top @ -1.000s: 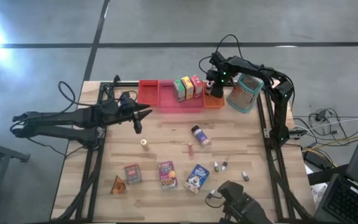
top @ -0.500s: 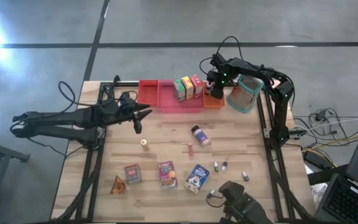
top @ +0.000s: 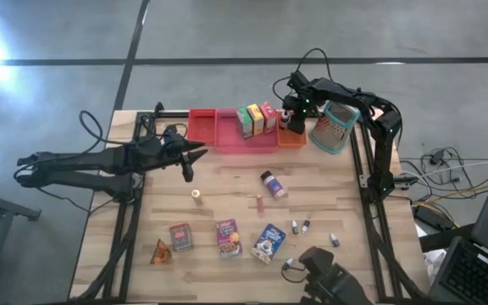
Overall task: Pick & Place Kitchen Items
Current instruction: Put the small black food coloring bottle into the orange bin, then put the red food coloring bottle into the orange bin
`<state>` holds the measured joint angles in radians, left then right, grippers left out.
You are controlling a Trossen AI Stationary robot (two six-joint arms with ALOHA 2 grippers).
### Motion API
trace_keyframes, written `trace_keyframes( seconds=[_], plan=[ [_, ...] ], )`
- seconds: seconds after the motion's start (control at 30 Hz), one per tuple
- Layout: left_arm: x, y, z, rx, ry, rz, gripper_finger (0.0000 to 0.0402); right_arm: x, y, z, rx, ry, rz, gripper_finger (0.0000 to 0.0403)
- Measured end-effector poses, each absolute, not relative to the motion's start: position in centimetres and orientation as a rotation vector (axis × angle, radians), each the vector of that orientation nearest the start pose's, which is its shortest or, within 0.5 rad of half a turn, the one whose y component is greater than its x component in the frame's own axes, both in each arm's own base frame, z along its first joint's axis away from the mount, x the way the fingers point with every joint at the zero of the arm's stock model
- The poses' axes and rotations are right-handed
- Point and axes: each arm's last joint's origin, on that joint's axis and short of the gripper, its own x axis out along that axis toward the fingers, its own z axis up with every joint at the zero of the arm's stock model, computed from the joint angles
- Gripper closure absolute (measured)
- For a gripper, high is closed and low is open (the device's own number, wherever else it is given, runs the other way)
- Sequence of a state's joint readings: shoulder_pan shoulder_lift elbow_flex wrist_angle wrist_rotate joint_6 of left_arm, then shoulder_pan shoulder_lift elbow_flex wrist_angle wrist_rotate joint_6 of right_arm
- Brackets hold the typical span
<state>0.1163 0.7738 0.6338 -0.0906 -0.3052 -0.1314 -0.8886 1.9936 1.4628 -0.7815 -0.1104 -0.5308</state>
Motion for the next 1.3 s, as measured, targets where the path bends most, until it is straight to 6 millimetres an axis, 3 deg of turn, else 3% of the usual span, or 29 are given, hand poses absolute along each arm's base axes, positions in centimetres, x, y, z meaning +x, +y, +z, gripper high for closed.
trace_keyframes(
  seconds=[0.23, 0.5, 0.8, 1.3],
  plan=[
    [17.3, 2.9, 29.1, -0.107, 0.203, 0.434, 0.0285, 24.6, -29.7, 20.8, 0.166, 1.242, -0.347, 0.0246],
    [17.3, 2.9, 29.1, -0.107, 0.203, 0.435, 0.0285, 24.9, -26.6, 25.0, 0.115, 1.187, -0.338, 0.0246],
    [17.3, 2.9, 29.1, -0.107, 0.203, 0.434, 0.0285, 26.7, -21.5, 28.4, 0.025, 1.128, -0.259, 0.0289],
    [17.3, 2.9, 29.1, -0.107, 0.203, 0.434, 0.0285, 27.4, -13.2, 32.8, -0.005, 1.047, -0.169, 0.0355]
  ],
)
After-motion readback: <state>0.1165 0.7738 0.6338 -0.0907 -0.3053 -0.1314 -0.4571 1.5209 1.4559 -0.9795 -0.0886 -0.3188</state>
